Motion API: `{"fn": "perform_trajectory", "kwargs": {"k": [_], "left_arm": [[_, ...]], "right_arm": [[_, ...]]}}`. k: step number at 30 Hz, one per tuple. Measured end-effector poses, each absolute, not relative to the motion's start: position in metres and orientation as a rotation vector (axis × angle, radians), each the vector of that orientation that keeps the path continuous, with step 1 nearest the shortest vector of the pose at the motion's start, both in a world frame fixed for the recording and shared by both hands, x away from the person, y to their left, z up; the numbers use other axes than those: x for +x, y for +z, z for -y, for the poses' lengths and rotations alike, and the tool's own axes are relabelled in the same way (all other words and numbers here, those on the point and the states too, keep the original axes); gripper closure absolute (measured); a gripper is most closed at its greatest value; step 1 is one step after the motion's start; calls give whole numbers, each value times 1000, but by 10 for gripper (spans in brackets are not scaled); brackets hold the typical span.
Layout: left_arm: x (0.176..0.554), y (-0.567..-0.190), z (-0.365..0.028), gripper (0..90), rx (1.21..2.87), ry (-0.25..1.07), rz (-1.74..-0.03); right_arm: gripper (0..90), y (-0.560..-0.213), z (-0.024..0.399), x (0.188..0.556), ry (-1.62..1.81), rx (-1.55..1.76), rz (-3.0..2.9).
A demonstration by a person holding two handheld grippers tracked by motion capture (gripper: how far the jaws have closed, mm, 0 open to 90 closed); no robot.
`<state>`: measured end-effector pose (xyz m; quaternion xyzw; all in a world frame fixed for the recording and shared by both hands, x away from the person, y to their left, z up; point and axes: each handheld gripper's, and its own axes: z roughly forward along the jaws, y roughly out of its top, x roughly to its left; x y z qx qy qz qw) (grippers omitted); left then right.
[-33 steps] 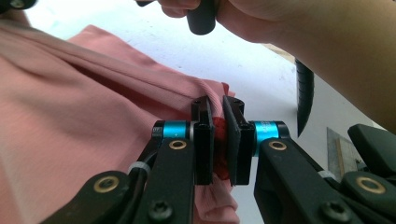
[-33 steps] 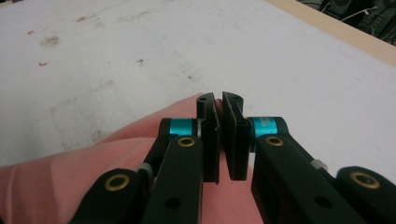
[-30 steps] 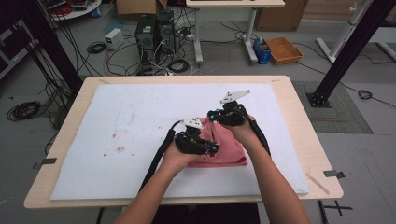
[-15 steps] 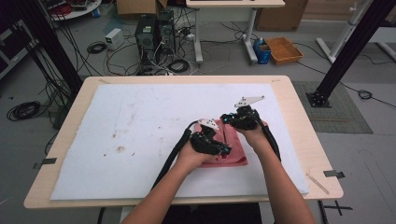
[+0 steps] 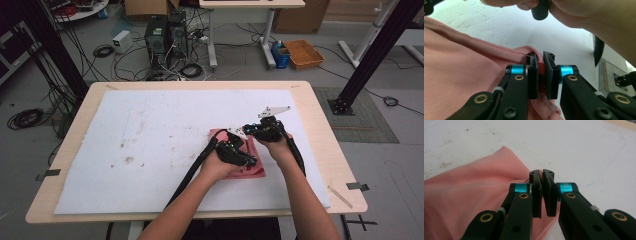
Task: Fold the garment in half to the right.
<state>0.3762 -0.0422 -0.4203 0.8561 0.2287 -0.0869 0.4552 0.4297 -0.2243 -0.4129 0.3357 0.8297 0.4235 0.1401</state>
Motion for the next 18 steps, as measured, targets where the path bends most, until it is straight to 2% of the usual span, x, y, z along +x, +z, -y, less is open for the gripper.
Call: {"fn": "perform_trajectory", "kwargs": {"k": [1, 2, 6, 8, 16, 18], "left_arm": [[376, -420, 42, 824, 2117, -206, -557], [376, -419, 42, 809, 2107, -194, -557], [373, -413, 40, 653, 2078, -149, -560], [372, -409, 36, 605, 2061, -113, -557], [371, -397, 6, 430, 2024, -7, -617], [370, -396, -9, 427, 2009, 18, -642]], "right_arm": [[836, -413, 225, 429, 1225, 968, -2395], [776, -412, 225, 428, 1226, 979, -2386], [684, -407, 228, 424, 1255, 984, -2343], [654, -404, 229, 420, 1264, 986, -2326], [607, -393, 228, 408, 1259, 947, -2297], [600, -395, 226, 407, 1235, 945, -2318]]}}
